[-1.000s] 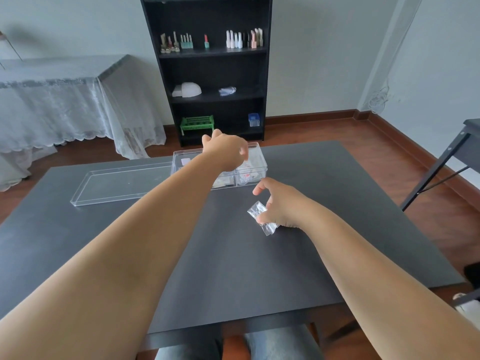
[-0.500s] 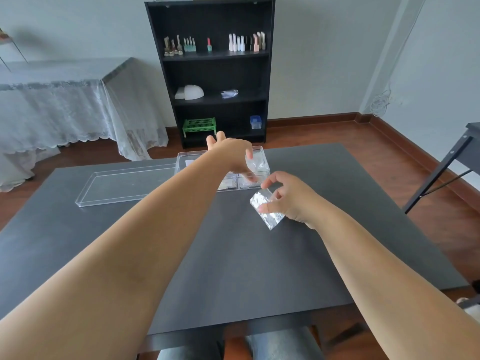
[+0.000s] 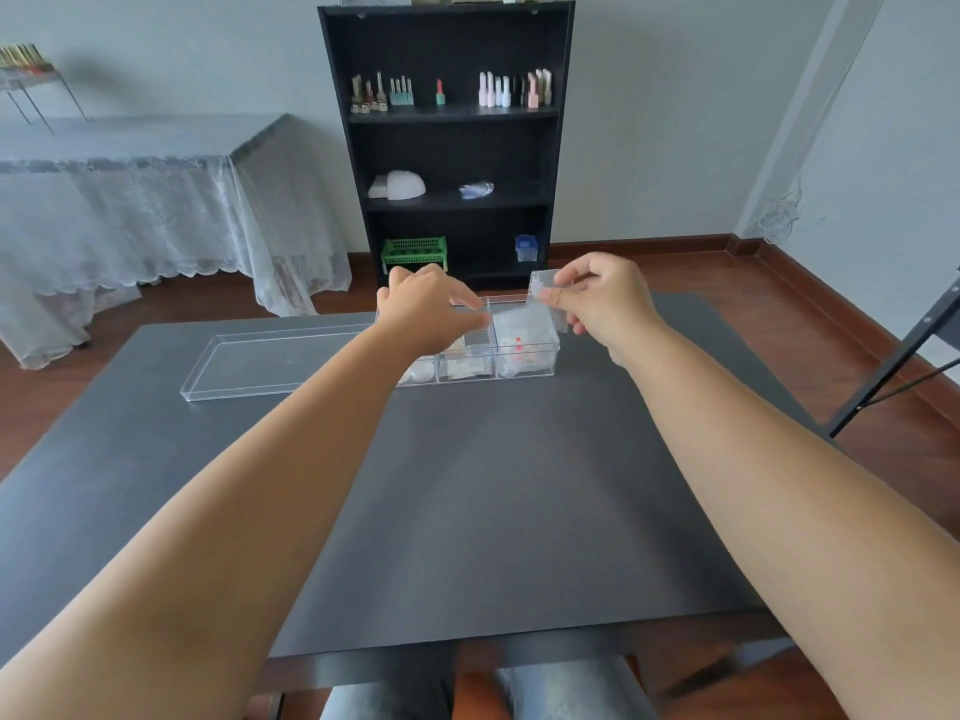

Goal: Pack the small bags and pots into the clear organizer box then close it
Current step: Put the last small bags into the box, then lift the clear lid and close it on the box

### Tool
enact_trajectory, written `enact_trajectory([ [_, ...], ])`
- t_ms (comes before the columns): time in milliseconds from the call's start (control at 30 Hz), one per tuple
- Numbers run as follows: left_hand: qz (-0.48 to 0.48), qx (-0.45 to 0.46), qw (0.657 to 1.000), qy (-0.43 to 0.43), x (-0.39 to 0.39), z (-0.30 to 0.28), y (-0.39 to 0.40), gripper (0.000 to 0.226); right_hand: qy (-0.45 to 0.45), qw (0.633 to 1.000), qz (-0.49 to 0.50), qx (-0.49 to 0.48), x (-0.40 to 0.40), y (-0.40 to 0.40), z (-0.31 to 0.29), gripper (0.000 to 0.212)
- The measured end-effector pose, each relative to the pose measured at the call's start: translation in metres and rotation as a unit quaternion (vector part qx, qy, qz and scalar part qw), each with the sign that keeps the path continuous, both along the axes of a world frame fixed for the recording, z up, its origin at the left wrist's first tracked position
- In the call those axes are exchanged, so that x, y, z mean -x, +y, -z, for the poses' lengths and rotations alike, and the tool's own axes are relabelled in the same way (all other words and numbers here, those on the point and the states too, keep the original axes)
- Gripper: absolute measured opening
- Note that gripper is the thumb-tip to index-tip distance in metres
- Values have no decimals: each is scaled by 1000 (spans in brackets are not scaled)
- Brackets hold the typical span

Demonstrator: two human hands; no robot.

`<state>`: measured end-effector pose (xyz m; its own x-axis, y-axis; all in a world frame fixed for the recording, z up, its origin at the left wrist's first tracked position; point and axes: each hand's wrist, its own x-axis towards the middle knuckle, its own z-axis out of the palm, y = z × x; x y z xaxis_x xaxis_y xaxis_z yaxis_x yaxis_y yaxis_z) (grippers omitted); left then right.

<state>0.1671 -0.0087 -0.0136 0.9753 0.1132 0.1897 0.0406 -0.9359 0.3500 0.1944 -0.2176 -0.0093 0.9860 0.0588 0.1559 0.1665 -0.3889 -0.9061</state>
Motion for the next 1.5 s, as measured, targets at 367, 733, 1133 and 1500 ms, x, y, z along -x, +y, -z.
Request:
enact_trajectory([
  [367, 41, -65, 995, 60, 13, 37, 22, 58, -12, 962, -61, 265, -18, 43, 18, 36],
  [733, 50, -65, 995, 61, 16, 37, 20, 55, -31, 922, -4, 387, -14, 46, 13, 20],
  [1133, -190, 92, 977, 28, 57, 28, 165, 52, -136, 964, -119, 195, 18, 87, -26, 11],
  [1500, -303, 121, 945, 16, 111, 47, 250, 40, -59, 933, -182, 304, 38, 199, -11, 26],
])
